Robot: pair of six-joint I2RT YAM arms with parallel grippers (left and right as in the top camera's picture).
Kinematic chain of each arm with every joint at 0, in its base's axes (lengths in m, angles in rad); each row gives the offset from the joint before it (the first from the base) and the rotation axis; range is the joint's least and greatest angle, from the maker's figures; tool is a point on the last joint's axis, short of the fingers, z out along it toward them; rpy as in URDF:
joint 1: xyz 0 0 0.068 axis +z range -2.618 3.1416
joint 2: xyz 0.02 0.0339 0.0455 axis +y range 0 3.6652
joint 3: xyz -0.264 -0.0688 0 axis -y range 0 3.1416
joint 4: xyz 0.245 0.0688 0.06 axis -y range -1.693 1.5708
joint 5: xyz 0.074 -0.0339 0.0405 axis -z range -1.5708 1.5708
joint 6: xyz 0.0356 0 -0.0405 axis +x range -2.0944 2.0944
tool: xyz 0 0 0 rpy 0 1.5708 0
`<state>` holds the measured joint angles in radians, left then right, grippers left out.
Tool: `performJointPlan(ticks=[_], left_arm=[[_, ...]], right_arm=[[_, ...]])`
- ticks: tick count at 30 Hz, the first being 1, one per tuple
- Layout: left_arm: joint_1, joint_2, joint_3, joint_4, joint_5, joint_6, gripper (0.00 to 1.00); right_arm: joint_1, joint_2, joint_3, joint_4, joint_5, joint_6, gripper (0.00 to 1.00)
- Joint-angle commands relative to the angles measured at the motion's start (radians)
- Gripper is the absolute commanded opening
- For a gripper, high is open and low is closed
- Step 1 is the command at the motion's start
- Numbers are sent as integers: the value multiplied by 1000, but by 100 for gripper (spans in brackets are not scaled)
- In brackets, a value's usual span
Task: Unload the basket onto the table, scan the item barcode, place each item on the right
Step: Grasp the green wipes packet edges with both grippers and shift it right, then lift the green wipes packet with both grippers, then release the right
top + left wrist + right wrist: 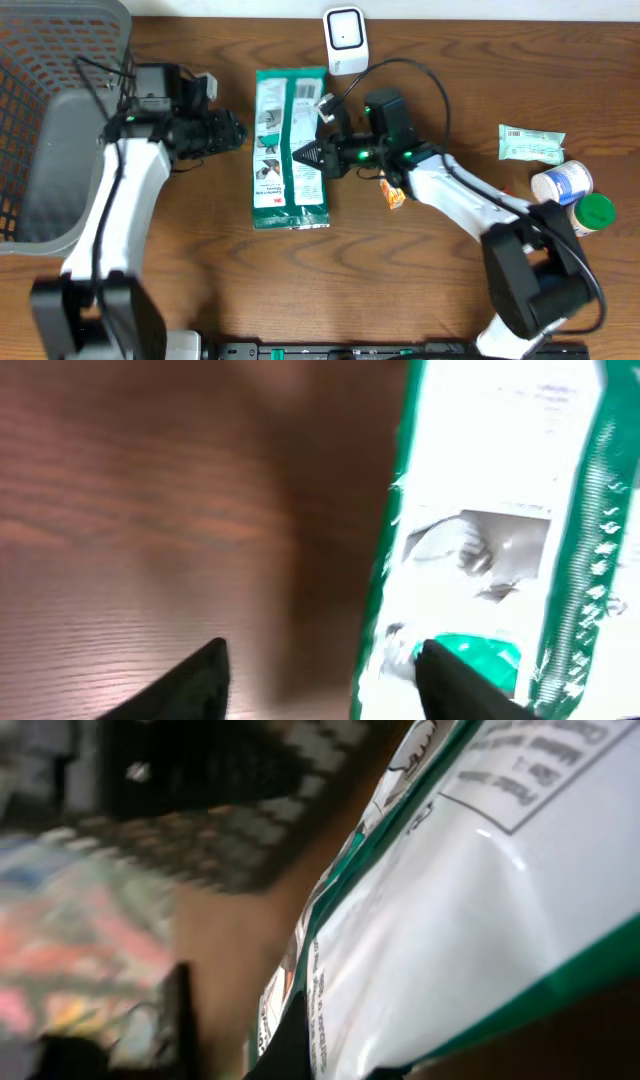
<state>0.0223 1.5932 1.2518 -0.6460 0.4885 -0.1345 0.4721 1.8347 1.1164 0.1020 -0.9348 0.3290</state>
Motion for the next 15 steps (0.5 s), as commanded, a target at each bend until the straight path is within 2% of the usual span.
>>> performJointPlan(ticks=[1, 3, 5, 8, 15], left_arm=[[1, -73, 13, 1, 183, 34, 66], [1, -90, 13, 5, 262, 72, 72], [1, -93, 13, 8, 336, 91, 73], [1, -91, 13, 11, 420, 98, 73], [0, -91, 13, 46, 691, 135, 73]], right_arm=[[-63, -49, -1, 25, -288, -85, 1], [-96, -51, -1, 77, -426, -83, 1], [-124, -51, -1, 129, -529, -60, 1], [-150, -51, -1, 163, -551, -11, 1], [-149, -51, -1, 230, -547, -5, 1]])
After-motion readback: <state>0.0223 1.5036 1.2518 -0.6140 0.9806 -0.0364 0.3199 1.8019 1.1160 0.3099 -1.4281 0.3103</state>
